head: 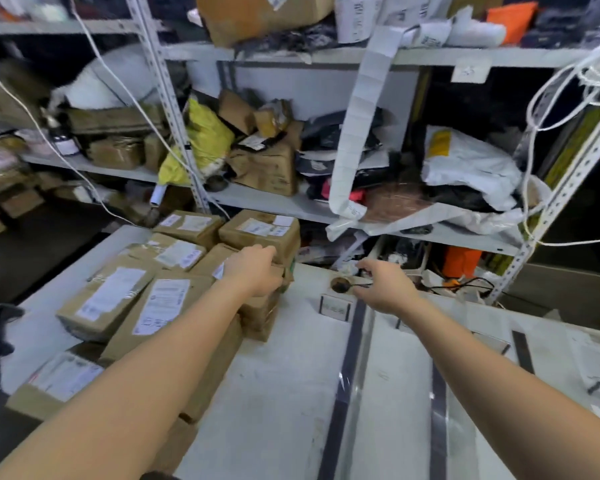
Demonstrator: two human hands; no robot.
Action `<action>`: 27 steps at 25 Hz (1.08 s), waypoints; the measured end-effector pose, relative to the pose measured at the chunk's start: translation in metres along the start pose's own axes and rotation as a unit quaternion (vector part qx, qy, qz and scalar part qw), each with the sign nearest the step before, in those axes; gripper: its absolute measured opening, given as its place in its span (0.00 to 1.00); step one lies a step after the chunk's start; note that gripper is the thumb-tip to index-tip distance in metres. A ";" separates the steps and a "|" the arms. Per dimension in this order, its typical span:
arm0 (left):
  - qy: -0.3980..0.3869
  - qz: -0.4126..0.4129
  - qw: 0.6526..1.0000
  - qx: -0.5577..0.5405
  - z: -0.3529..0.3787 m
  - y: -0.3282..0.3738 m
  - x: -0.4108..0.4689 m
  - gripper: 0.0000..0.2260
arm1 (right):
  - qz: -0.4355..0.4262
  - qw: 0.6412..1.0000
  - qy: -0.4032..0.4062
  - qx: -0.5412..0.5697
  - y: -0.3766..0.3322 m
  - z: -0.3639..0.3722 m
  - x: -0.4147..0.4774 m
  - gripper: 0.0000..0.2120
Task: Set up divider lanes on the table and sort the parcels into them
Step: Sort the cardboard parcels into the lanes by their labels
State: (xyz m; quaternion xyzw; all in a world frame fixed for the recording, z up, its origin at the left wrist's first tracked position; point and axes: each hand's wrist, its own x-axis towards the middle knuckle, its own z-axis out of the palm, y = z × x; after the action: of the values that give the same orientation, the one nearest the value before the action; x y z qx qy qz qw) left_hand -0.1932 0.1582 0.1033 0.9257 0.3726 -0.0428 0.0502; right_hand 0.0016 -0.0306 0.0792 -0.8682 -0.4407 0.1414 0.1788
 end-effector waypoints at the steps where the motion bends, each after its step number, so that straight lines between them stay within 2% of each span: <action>1: -0.001 0.000 1.000 -0.009 -0.001 -0.019 0.001 0.24 | -0.005 1.000 0.000 0.008 -0.019 0.008 0.004 0.29; 4: 0.009 -0.014 1.000 -0.022 -0.004 -0.078 0.003 0.28 | -0.014 0.999 -0.009 0.038 -0.082 0.035 0.014 0.28; 9: 0.017 -0.097 0.993 -0.067 0.007 -0.173 -0.016 0.30 | 0.001 0.989 -0.031 0.142 -0.181 0.092 0.024 0.27; 12: 0.014 -0.099 0.991 -0.092 0.027 -0.210 -0.032 0.26 | 0.027 0.974 -0.061 0.218 -0.220 0.126 0.021 0.27; 15: 0.036 -0.112 0.980 -0.162 0.047 -0.231 -0.046 0.25 | 0.053 0.955 -0.081 0.280 -0.246 0.153 0.012 0.16; 16: 0.025 -0.129 0.973 -0.189 0.054 -0.236 -0.050 0.24 | 0.057 0.949 -0.085 0.297 -0.251 0.161 0.008 0.16; 19: -0.041 -0.179 0.937 -0.295 0.078 -0.249 -0.061 0.25 | 0.084 0.931 -0.094 0.342 -0.261 0.180 -0.006 0.31; 21: -0.048 -0.192 0.920 -0.339 0.086 -0.252 -0.068 0.27 | 0.111 0.914 -0.092 0.379 -0.264 0.188 -0.015 0.37; 27: -0.007 -0.219 0.922 -0.319 0.078 -0.233 -0.074 0.28 | 0.122 0.865 -0.109 0.475 -0.268 0.188 -0.025 0.36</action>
State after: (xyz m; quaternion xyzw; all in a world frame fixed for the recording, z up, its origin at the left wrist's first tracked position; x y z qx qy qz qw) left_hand -0.4108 0.2650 0.0203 0.7554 0.5600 0.0616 0.3347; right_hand -0.2801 0.1302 0.0295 -0.7038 -0.2278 0.4482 0.5019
